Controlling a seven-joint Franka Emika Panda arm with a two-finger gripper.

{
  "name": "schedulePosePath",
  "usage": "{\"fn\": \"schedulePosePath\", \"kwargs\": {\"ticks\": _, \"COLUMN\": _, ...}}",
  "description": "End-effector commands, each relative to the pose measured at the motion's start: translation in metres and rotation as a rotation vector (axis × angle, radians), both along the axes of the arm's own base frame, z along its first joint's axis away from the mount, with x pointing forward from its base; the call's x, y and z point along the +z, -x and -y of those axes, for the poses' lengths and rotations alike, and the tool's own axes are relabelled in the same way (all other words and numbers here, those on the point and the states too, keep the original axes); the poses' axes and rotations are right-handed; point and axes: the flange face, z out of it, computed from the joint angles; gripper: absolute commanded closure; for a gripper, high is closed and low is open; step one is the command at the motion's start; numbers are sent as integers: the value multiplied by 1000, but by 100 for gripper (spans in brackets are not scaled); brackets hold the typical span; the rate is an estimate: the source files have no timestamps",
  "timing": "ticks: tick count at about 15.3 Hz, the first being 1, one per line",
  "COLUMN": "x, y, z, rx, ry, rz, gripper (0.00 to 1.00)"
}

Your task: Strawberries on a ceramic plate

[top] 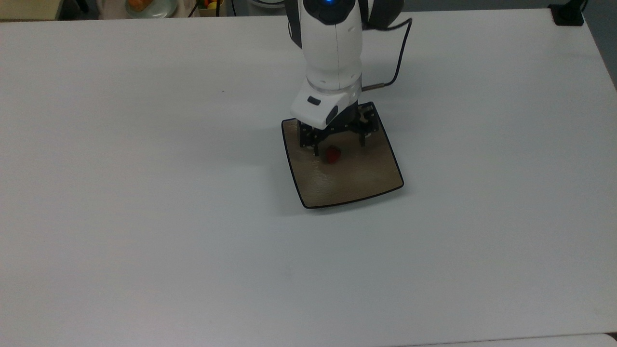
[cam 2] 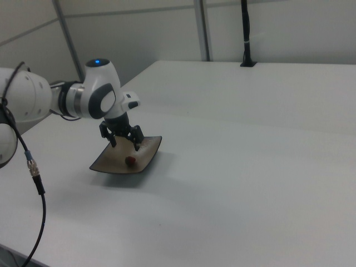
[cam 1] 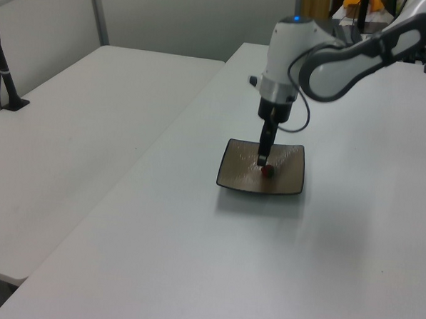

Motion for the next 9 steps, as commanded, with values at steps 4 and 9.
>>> {"fn": "schedulePosePath", "kwargs": {"ticks": 4, "x": 120, "y": 43, "z": 38, "rx": -51, "ry": 48, "rz": -98, "gripper": 0}}
{"fn": "schedulePosePath", "kwargs": {"ticks": 9, "x": 228, "y": 76, "z": 85, "rx": -109, "ry": 64, "rz": -134, "gripper": 0}}
